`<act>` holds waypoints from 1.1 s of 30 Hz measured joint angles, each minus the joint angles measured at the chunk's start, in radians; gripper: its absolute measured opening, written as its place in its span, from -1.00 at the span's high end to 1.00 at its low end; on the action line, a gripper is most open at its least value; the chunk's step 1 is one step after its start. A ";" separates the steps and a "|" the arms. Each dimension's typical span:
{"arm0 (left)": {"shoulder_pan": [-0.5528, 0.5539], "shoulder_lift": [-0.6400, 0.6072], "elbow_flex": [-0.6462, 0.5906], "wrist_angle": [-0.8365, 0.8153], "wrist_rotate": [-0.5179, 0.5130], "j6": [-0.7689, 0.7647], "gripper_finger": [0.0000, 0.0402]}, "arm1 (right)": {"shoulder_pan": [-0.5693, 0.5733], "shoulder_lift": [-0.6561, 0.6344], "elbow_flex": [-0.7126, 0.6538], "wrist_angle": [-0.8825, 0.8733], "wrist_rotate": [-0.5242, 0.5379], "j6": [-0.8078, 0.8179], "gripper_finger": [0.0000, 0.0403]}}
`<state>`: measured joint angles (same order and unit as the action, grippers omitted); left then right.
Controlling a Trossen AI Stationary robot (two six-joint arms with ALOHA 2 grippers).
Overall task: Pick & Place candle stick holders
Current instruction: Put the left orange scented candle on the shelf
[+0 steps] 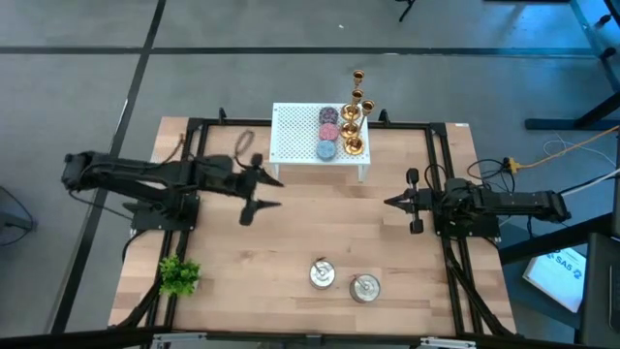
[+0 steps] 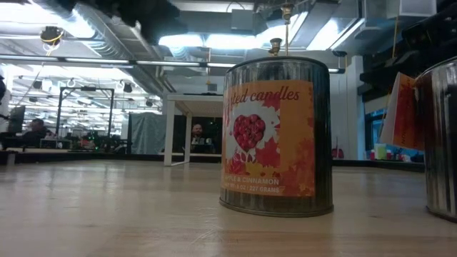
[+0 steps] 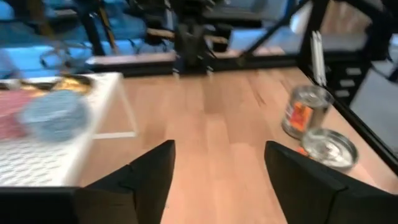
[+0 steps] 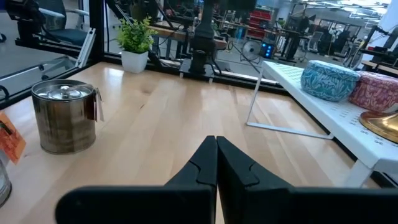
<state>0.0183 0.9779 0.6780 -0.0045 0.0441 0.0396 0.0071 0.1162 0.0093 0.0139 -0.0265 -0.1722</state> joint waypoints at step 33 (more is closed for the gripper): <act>-0.548 0.824 0.713 -0.265 -0.599 -0.078 -0.38 | 0.000 0.000 0.000 0.000 -0.003 0.000 1.00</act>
<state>-0.5298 1.8017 1.3905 -0.2696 -0.5548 -0.0385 0.0071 0.1165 0.0097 0.0139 -0.0296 -0.1726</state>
